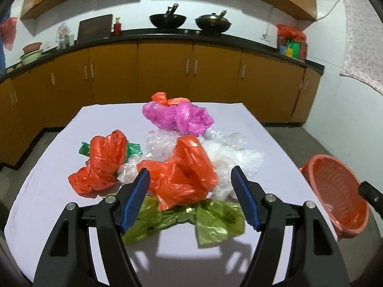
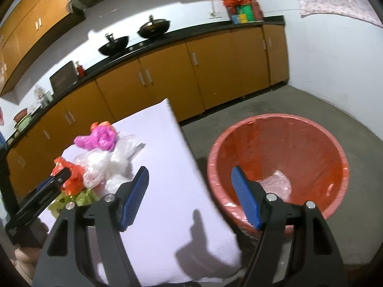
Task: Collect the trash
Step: 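Grasp a red bag with the left gripper and lift it from the pile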
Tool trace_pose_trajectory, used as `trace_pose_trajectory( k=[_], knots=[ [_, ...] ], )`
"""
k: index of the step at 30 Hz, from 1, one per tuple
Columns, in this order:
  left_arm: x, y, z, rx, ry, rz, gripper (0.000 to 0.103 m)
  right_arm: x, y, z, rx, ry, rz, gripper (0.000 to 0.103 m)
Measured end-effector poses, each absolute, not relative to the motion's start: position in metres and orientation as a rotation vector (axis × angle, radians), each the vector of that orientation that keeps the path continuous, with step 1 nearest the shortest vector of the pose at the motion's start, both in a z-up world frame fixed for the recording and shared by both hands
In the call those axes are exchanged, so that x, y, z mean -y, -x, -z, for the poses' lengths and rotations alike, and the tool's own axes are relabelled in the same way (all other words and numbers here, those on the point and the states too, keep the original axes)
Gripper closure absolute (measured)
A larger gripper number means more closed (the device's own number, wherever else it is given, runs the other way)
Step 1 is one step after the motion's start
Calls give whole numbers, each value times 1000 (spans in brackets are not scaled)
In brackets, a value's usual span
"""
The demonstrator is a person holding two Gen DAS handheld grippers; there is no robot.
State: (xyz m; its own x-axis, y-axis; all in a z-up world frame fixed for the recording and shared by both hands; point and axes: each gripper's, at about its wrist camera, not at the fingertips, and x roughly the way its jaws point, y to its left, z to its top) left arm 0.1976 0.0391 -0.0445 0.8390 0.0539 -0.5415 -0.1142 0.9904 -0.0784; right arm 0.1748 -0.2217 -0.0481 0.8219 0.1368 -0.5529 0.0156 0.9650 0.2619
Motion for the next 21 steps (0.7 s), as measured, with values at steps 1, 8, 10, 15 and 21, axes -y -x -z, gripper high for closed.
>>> trace_pose_trajectory(
  k=[1, 8, 10, 15, 21],
  knots=[
    [-40, -196, 48, -574, 112, -98, 33, 216, -177, 48, -608, -256, -76, 33],
    [-48, -200, 55, -585, 147, -82, 49, 183, -188, 52, -632, -215, -146, 33],
    [-48, -201, 55, -589, 154, -65, 67, 174, -191, 54, -641, -205, -162, 33],
    [-54, -193, 49, -559, 167, -38, 85, 158, -197, 55, -654, -184, -198, 33],
    [-75, -178, 28, -488, 206, -21, 88, 135, -214, 54, -664, -193, -263, 33]
  ],
)
